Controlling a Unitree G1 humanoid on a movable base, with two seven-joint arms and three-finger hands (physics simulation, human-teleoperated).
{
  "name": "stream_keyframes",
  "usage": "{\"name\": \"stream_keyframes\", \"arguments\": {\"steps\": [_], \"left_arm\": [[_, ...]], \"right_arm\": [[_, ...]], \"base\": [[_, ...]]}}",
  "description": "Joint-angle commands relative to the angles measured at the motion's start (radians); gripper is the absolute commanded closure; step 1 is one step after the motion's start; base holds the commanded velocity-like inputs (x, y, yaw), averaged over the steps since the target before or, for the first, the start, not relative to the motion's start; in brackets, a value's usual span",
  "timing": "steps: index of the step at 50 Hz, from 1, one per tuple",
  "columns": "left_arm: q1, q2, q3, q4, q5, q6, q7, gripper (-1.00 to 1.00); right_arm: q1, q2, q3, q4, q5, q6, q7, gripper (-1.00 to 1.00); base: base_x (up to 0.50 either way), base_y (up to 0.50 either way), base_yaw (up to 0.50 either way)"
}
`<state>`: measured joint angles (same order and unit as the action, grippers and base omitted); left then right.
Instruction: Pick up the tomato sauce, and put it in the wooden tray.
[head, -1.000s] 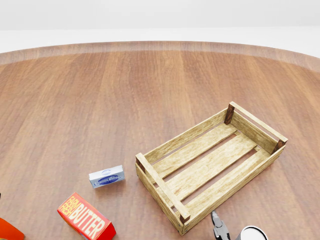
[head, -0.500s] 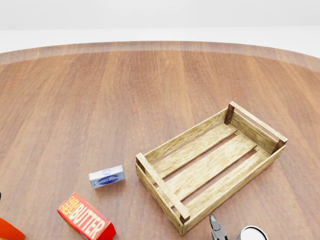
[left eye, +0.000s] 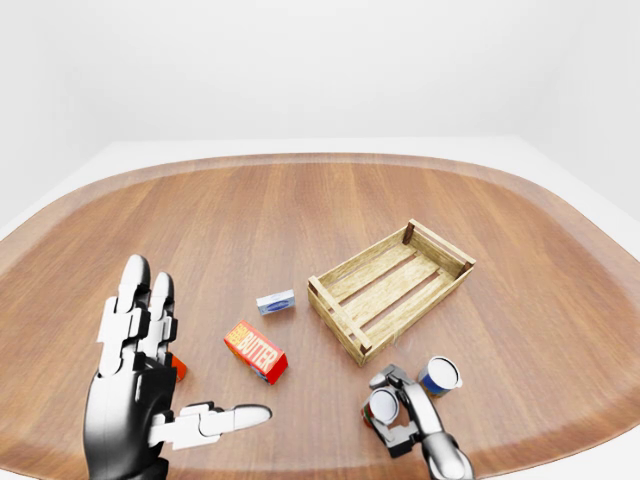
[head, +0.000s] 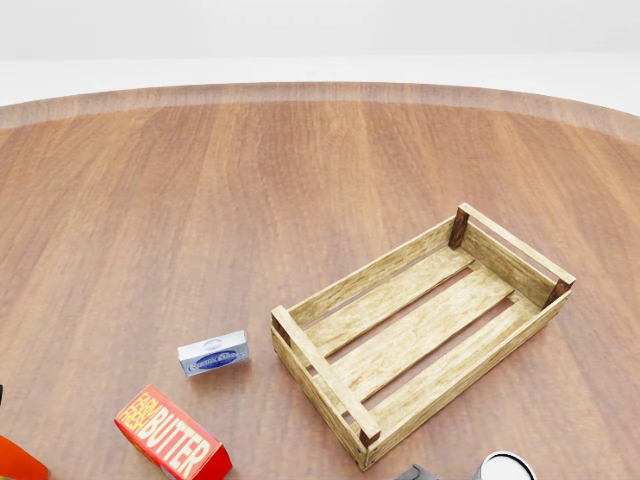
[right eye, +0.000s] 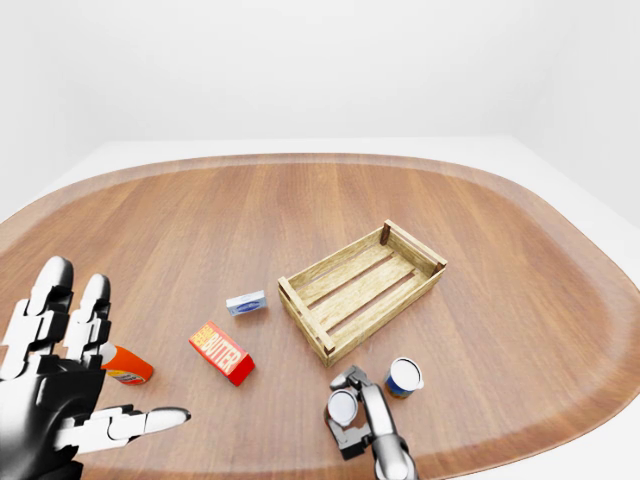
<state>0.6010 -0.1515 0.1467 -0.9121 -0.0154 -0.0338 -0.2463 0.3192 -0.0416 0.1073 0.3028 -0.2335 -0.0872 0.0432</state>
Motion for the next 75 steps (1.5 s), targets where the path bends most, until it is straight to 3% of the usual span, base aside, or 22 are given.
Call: {"name": "stream_keyframes", "arguments": {"steps": [1,10,26,37,51,64,68,75], "left_arm": [[-0.001,-0.001,0.002,0.002,-0.001,-0.001,-0.001,-1.0],[-0.003,-0.002,0.002,0.003,0.001,0.0,-0.002,-1.0],[-0.005,0.015,-0.021,0.002,0.014,0.005,0.019,-1.0],[-0.006,0.019,-0.027,0.0,0.018,0.009,0.025,-1.0],[-0.018,0.036,-0.047,0.007,0.03,0.019,0.044,-1.0],[-0.02,0.043,-0.048,0.005,0.027,0.024,0.047,-1.0],[-0.021,0.043,-0.048,0.009,0.027,0.023,0.048,-1.0],[-0.005,0.039,-0.036,-0.004,0.015,0.016,0.04,-1.0]], "right_arm": [[0.004,-0.001,0.001,-0.003,-0.012,0.0,0.006,1.0],[0.047,-0.006,0.012,-0.087,0.036,0.0,0.056,1.0],[0.303,-0.086,0.065,-0.519,0.215,0.0,0.157,1.0],[0.369,-0.101,0.035,-0.653,0.284,0.0,0.183,1.0],[0.439,-0.043,-0.061,-0.868,0.389,0.0,0.267,1.0],[0.487,0.086,-0.164,-1.075,0.473,0.0,0.385,1.0],[0.47,0.104,-0.164,-1.097,0.463,0.0,0.381,1.0],[0.398,0.089,-0.094,-1.11,0.379,0.0,0.28,1.0]], "base": [[0.0,0.0,0.0],[0.0,0.0,0.0],[0.0,0.0,0.0],[0.0,0.0,0.0],[0.0,0.0,0.0],[0.0,0.0,0.0],[0.0,0.0,0.0],[0.0,0.0,0.0]]}}
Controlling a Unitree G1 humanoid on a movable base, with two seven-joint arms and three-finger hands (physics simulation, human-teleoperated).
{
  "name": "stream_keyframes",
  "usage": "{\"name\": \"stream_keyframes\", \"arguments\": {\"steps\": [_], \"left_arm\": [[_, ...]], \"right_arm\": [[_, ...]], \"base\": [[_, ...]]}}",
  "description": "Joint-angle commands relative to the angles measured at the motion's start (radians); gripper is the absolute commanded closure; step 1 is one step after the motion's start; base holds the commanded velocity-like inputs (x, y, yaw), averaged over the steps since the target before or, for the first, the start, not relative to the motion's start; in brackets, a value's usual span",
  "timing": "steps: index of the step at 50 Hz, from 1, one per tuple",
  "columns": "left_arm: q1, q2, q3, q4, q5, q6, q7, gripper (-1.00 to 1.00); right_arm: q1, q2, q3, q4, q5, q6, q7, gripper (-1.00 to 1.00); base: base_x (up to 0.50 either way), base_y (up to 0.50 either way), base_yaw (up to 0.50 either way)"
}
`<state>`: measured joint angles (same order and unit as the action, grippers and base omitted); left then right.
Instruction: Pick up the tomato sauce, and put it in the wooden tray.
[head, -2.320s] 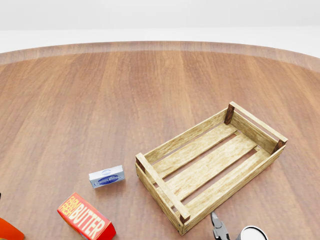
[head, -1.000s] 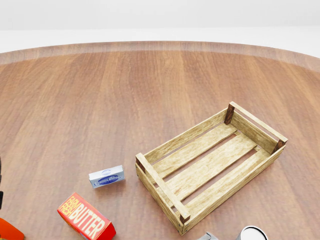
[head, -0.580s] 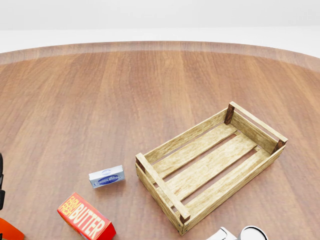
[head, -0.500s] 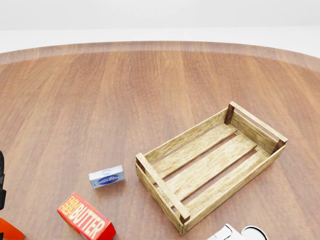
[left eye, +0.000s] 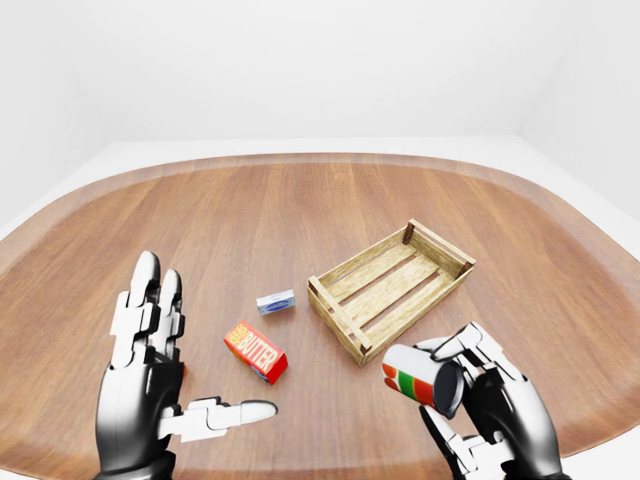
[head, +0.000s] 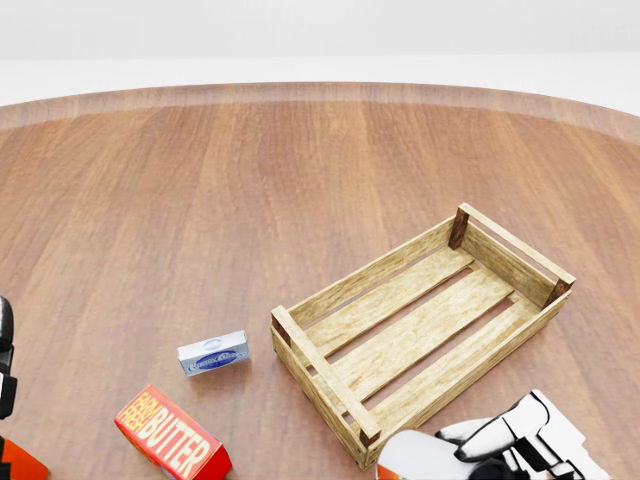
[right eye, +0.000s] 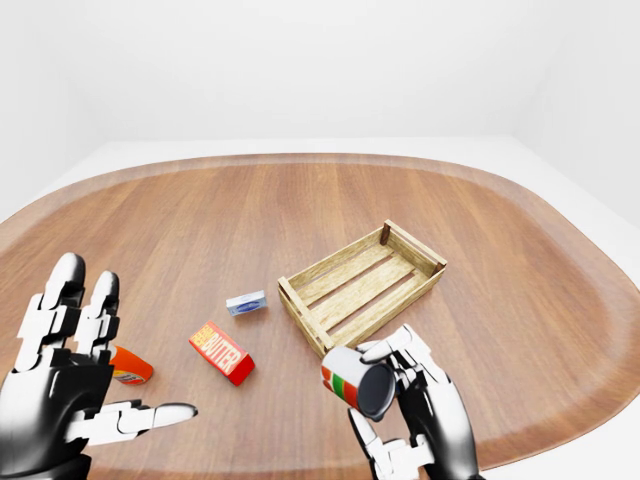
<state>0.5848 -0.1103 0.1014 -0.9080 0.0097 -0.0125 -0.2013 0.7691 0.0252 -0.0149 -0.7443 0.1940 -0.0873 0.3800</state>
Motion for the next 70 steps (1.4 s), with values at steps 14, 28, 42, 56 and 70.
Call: {"name": "stream_keyframes", "arguments": {"steps": [14,28,42,56,70], "left_arm": [[0.003,-0.005,0.003,0.001,0.001,-0.004,-0.006,-1.0],[-0.007,0.002,0.0,0.013,0.002,-0.001,0.001,-1.0],[-0.004,-0.013,0.022,0.01,-0.013,-0.004,-0.019,-1.0],[0.003,-0.018,0.026,0.004,-0.017,-0.008,-0.026,-1.0],[-0.001,-0.02,0.026,0.006,-0.013,-0.004,-0.026,-1.0]], "right_arm": [[-0.286,-0.065,0.144,-0.07,-0.176,0.083,-0.297,1.0],[-0.502,-0.053,0.169,-0.004,-0.28,0.175,-0.386,1.0],[-0.761,0.006,0.197,0.326,-0.422,0.175,-0.462,1.0],[-0.94,0.043,0.154,0.647,-0.504,0.147,-0.511,1.0],[-1.071,0.019,0.087,0.894,-0.521,0.057,-0.569,1.0]], "base": [[0.0,0.0,0.0],[0.0,0.0,0.0],[0.0,0.0,0.0],[0.0,0.0,0.0],[0.0,0.0,0.0]]}}
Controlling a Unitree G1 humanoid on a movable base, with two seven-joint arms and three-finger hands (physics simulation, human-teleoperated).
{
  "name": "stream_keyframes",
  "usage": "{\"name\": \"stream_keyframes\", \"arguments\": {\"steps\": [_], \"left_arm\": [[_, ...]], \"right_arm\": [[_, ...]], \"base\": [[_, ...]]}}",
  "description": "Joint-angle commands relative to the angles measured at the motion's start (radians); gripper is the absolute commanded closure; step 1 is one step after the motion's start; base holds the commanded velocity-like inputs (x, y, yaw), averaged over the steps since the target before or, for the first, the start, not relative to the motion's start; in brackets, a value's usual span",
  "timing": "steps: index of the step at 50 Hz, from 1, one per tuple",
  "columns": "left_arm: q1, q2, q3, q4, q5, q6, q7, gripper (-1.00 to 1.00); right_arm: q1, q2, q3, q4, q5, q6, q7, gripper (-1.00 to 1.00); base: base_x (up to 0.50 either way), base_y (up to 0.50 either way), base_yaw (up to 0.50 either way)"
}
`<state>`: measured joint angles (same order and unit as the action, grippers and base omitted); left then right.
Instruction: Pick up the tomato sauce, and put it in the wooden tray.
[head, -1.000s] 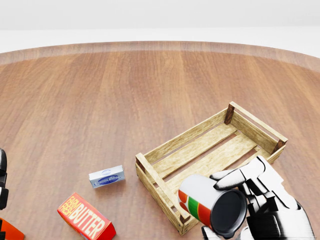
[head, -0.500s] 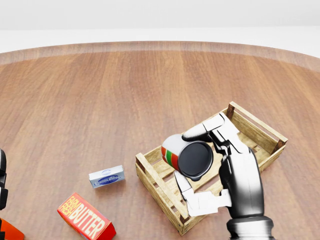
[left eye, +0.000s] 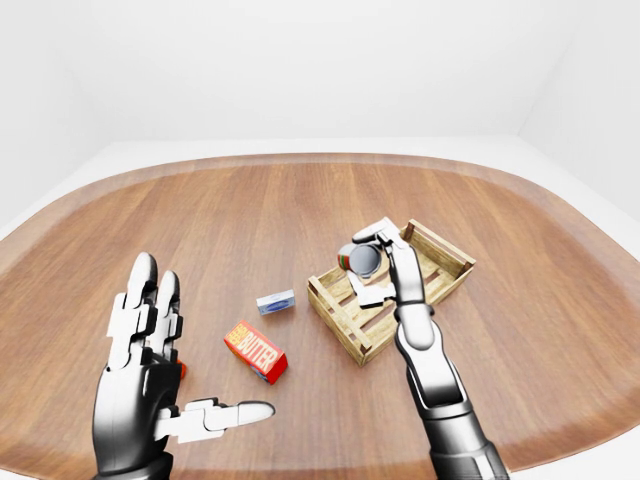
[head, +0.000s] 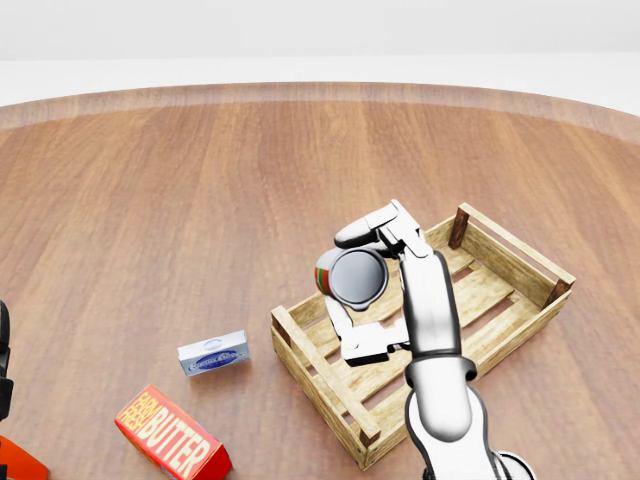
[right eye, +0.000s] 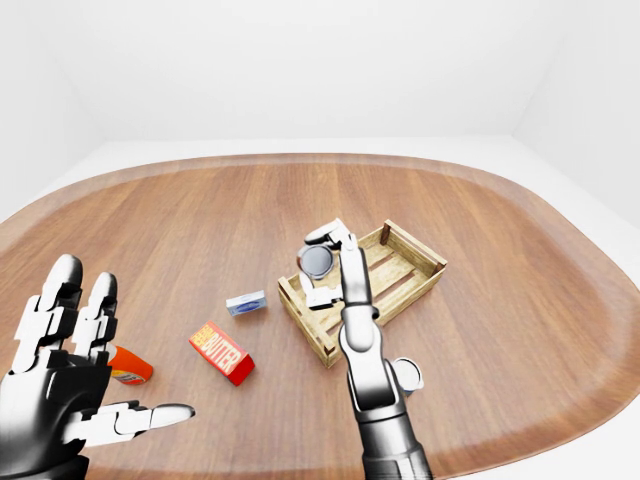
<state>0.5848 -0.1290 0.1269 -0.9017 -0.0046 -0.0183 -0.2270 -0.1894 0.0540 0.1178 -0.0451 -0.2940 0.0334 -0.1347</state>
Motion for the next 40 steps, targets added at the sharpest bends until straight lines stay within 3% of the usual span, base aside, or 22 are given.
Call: {"name": "stream_keyframes", "arguments": {"steps": [1,6,9,22,40], "left_arm": [[-0.001,-0.001,0.0,-0.001,0.002,0.002,-0.001,-1.0],[0.001,-0.001,0.0,-0.002,0.001,0.0,-0.001,-1.0],[0.0,-0.001,0.001,-0.001,0.0,0.0,-0.001,-1.0],[-0.003,0.004,-0.008,0.006,0.008,-0.002,0.007,-1.0],[-0.007,0.012,-0.015,0.01,0.011,0.0,0.017,-1.0]], "right_arm": [[-0.121,-0.013,-0.05,0.211,-0.034,-0.069,-0.059,1.0],[-0.181,-0.031,-0.072,0.328,-0.065,-0.088,-0.107,1.0],[-0.232,-0.045,-0.09,0.433,-0.053,-0.121,-0.128,1.0],[-0.407,-0.095,-0.122,0.843,-0.062,-0.121,-0.243,1.0],[-0.54,-0.159,-0.146,1.144,-0.077,-0.121,-0.33,1.0]], "base": [[0.0,0.0,0.0],[0.0,0.0,0.0],[0.0,0.0,0.0],[0.0,0.0,0.0],[0.0,0.0,0.0]]}}
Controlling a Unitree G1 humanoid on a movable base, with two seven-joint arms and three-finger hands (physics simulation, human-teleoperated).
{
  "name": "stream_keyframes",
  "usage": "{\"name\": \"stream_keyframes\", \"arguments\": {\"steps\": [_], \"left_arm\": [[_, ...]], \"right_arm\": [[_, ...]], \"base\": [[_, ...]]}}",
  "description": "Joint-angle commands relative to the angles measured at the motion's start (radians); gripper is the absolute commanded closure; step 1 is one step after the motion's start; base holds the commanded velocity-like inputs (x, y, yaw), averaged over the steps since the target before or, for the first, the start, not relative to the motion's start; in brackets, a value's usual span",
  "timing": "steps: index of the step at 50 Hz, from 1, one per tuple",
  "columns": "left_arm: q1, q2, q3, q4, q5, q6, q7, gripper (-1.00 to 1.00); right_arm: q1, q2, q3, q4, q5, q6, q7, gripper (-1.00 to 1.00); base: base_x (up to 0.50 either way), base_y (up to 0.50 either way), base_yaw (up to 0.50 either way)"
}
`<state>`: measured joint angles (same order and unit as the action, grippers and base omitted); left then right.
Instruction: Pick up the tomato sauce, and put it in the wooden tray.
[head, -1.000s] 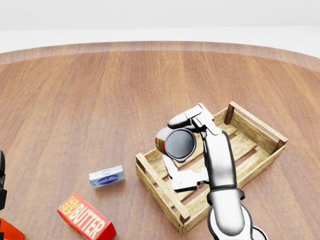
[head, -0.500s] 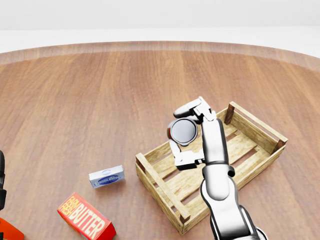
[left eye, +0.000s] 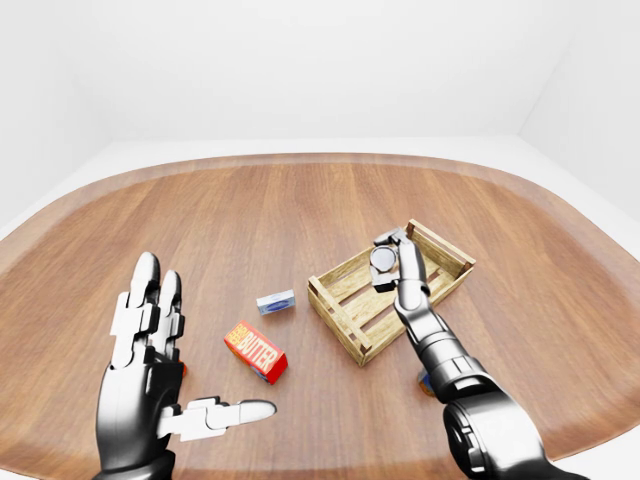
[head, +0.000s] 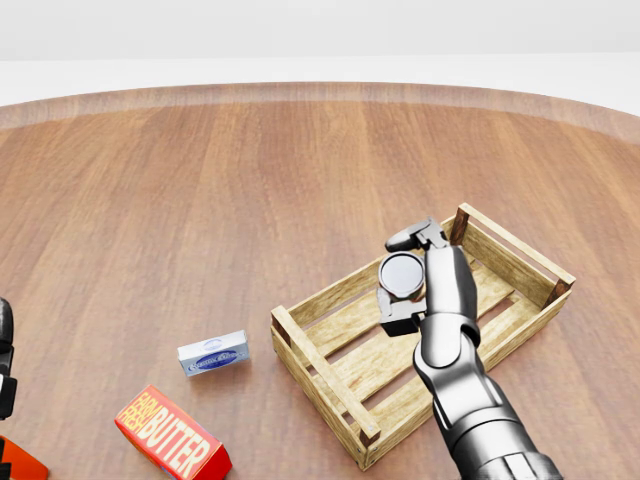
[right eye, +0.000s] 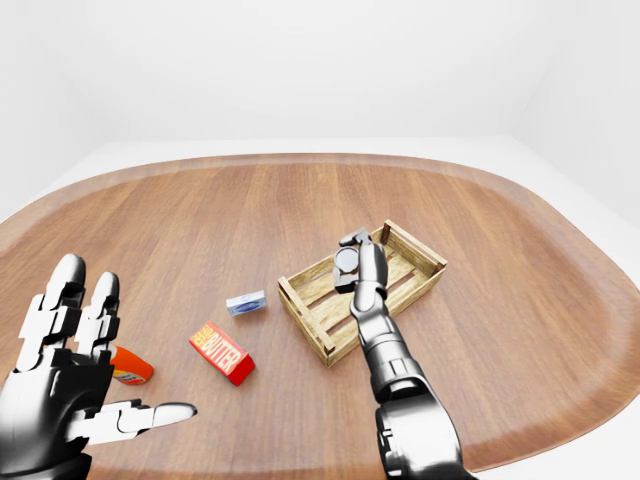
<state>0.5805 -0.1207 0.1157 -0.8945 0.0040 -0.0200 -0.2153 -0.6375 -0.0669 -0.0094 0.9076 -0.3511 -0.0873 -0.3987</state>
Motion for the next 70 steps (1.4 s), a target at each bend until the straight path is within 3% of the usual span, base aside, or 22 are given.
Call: {"name": "stream_keyframes", "arguments": {"steps": [1,70], "left_arm": [[-0.003,0.004,-0.004,0.003,0.003,0.001,0.005,-1.0],[-0.005,0.009,-0.008,0.005,0.006,0.002,0.011,-1.0]], "right_arm": [[-0.097,-0.041,-0.019,0.202,-0.021,0.0,-0.07,1.0],[-0.13,-0.051,-0.011,0.356,-0.119,0.0,-0.105,1.0]], "base": [[0.0,0.0,0.0],[0.0,0.0,0.0]]}}
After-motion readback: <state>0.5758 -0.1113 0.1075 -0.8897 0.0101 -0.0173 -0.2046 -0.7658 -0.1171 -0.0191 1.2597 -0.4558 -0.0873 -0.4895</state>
